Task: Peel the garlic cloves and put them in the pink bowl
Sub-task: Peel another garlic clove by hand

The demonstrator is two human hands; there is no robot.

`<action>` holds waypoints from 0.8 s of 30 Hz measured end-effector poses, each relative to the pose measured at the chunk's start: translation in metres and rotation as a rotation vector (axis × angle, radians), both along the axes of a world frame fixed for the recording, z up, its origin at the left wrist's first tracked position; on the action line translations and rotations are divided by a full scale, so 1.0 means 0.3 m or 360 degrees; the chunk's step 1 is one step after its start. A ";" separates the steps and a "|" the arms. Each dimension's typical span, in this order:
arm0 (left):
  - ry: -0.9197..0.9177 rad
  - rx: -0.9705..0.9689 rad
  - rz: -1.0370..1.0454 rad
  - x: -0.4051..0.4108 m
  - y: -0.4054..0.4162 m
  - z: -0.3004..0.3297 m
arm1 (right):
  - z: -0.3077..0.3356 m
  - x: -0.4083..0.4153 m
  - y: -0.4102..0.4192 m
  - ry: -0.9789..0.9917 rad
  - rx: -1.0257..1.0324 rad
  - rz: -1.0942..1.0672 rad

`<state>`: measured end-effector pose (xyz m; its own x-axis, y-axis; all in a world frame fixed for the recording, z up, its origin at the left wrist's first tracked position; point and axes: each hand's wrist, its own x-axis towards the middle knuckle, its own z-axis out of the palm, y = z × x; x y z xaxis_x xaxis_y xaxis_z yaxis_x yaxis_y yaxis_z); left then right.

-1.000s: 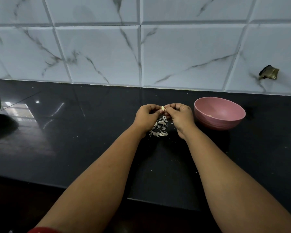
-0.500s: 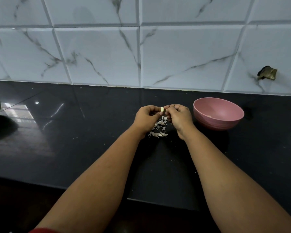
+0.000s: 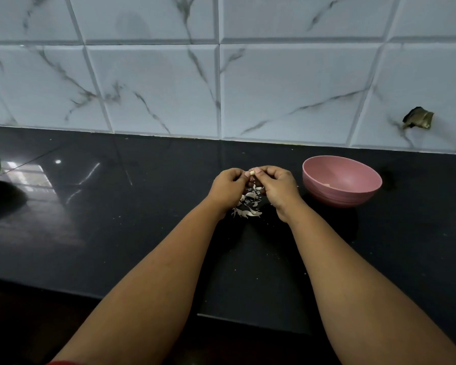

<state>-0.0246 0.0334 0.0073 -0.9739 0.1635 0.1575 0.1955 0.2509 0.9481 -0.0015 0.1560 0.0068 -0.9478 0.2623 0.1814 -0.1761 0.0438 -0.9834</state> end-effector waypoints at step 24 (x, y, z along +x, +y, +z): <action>0.0401 -0.0172 0.0064 0.014 -0.018 0.006 | -0.001 -0.005 0.010 0.0020 -0.0271 -0.0012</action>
<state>-0.0205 0.0280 0.0093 -0.9123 0.1543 0.3794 0.4095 0.3606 0.8380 -0.0029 0.1590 0.0066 -0.9437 0.2972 0.1456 -0.1888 -0.1219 -0.9744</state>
